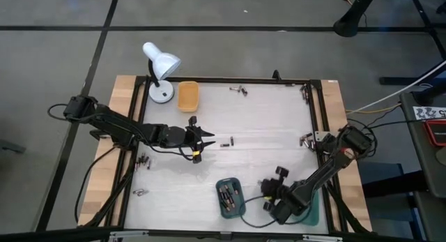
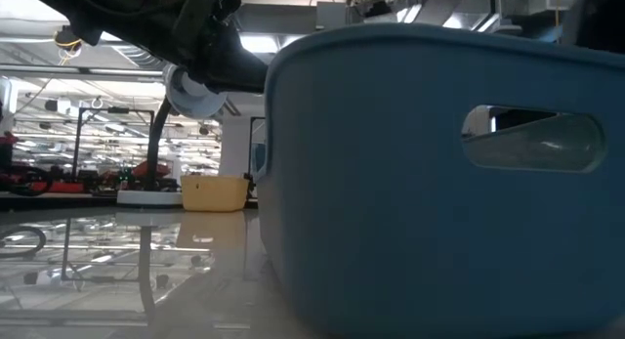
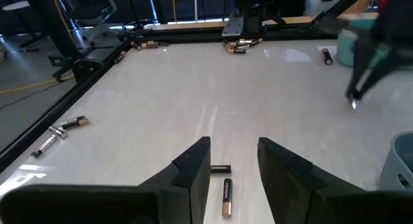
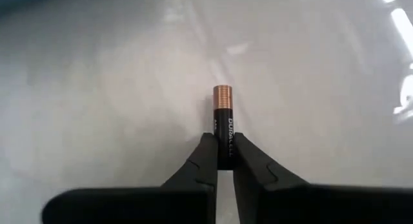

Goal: Sort batteries
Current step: Put the black battery into the blue bin

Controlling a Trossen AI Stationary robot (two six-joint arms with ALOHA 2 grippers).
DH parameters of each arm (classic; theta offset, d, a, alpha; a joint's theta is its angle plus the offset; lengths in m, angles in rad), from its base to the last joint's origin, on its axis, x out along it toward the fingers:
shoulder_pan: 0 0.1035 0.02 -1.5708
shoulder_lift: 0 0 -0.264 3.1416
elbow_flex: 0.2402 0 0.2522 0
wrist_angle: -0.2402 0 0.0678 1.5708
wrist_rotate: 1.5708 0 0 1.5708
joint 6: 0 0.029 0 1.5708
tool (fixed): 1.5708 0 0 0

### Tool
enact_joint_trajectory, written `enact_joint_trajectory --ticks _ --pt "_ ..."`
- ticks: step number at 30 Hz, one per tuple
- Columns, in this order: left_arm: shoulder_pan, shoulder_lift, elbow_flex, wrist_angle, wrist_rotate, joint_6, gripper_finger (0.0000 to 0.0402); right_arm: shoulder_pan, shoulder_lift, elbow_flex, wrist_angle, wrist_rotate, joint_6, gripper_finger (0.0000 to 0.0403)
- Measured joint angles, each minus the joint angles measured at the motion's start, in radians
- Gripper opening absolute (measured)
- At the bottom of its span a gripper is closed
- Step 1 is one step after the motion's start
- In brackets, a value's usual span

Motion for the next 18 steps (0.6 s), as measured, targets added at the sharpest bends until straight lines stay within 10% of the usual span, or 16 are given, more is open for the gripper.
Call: enact_joint_trajectory --ticks 6,18 --pt "0.000 0.000 0.000 -0.002 0.000 0.000 0.0119 0.003 -0.137 0.004 -0.116 -0.026 0.059 0.0020" --pt "0.000 0.000 0.000 -0.007 0.000 -0.001 0.0119 0.066 -0.252 0.160 -0.513 -0.498 0.301 0.0023"
